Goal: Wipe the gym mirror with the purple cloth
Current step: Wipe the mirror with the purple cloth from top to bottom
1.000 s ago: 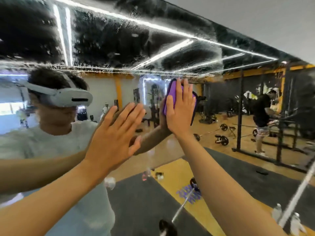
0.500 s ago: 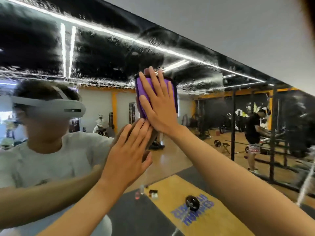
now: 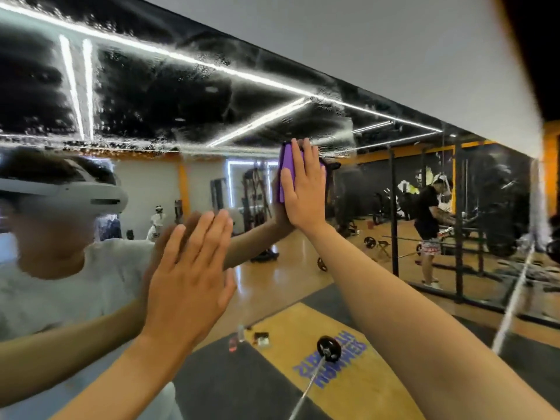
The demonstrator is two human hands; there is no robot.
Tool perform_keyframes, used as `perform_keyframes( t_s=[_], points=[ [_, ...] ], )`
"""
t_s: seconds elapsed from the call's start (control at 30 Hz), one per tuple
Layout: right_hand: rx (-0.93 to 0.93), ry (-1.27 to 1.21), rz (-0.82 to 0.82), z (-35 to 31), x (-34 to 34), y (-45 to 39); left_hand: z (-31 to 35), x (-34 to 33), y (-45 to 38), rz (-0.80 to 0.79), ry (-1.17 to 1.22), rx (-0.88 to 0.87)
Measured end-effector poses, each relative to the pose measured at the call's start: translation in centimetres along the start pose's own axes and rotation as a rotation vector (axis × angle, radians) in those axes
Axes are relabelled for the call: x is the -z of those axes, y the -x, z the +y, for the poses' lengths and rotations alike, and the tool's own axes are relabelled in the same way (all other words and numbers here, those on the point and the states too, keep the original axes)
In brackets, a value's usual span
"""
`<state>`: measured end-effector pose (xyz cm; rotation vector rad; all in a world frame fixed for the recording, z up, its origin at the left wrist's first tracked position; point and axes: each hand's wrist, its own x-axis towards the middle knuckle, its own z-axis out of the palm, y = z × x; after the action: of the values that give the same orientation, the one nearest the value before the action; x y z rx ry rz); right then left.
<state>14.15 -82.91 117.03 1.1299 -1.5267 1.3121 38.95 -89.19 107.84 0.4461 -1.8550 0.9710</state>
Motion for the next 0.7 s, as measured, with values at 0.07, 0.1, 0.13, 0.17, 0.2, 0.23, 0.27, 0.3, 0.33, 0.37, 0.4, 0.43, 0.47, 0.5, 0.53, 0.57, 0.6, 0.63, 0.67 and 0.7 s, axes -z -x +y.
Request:
perform_keyframes(
  t_s=[0.07, 0.1, 0.13, 0.17, 0.2, 0.23, 0.27, 0.3, 0.33, 0.37, 0.4, 0.43, 0.47, 0.5, 0.53, 0.57, 0.6, 0.63, 0.67, 0.7],
  points=[
    [0.014, 0.008, -0.005, 1.7, 0.3, -0.2, 2.4, -0.6, -2.1, 0.019, 0.013, -0.029],
    [0.032, 0.016, -0.007, 2.6, 0.4, -0.4, 3.4, -1.0, -3.6, 0.019, 0.028, -0.029],
    [0.052, 0.029, -0.009, 3.6, 0.5, -0.7, 4.3, -1.4, -5.3, 0.012, 0.040, -0.012],
    [0.069, 0.041, -0.012, 4.7, 0.7, -1.0, 5.2, -1.9, -7.0, 0.001, 0.050, 0.015],
    [0.082, 0.045, -0.013, 5.9, 0.9, -1.3, 6.2, -2.4, -8.5, -0.012, 0.059, 0.043],
    [0.089, 0.046, -0.014, 7.2, 1.1, -1.8, 7.3, -3.0, -9.9, -0.026, 0.066, 0.067],
    [0.099, 0.050, -0.013, 8.7, 1.4, -2.2, 8.4, -3.8, -11.1, -0.037, 0.069, 0.081],
    [0.110, 0.057, -0.013, 10.3, 1.8, -2.8, 9.6, -4.7, -12.1, -0.044, 0.065, 0.086],
    [0.122, 0.060, -0.016, 11.9, 2.1, -3.3, 10.6, -5.5, -13.0, -0.048, 0.055, 0.087],
    [0.133, 0.057, -0.018, 13.4, 2.3, -3.8, 11.5, -6.2, -13.9, -0.047, 0.038, 0.087],
    [0.143, 0.052, -0.015, 14.9, 2.6, -4.3, 12.4, -6.8, -14.8, -0.042, 0.018, 0.086],
    [0.155, 0.051, -0.010, 16.3, 2.7, -4.8, 13.2, -7.4, -15.6, -0.033, 0.003, 0.087],
    [0.166, 0.053, 0.000, 17.6, 2.9, -5.3, 14.1, -7.9, -16.4, -0.022, -0.003, 0.086],
    [0.172, 0.055, 0.014, 19.0, 3.0, -5.9, 14.9, -8.4, -17.4, -0.012, -0.005, 0.082],
    [0.177, 0.055, 0.021, 20.1, 3.1, -6.3, 15.6, -8.7, -18.2, 0.000, -0.004, 0.082],
    [0.178, 0.048, 0.023, 21.1, 3.2, -6.8, 16.3, -9.2, -19.3, 0.008, -0.013, 0.083],
    [0.174, 0.048, 0.028, 22.0, 3.3, -7.3, 16.8, -9.6, -20.3, 0.016, -0.030, 0.079],
    [0.167, 0.056, 0.033, 22.7, 3.5, -7.8, 17.1, -10.0, -21.2, 0.028, -0.048, 0.069],
    [0.153, 0.061, 0.035, 23.6, 3.8, -8.4, 17.6, -10.3, -22.1, 0.038, -0.059, 0.058],
    [0.137, 0.060, 0.033, 24.6, 4.1, -9.0, 17.9, -10.5, -22.9, 0.046, -0.058, 0.055]
  ],
)
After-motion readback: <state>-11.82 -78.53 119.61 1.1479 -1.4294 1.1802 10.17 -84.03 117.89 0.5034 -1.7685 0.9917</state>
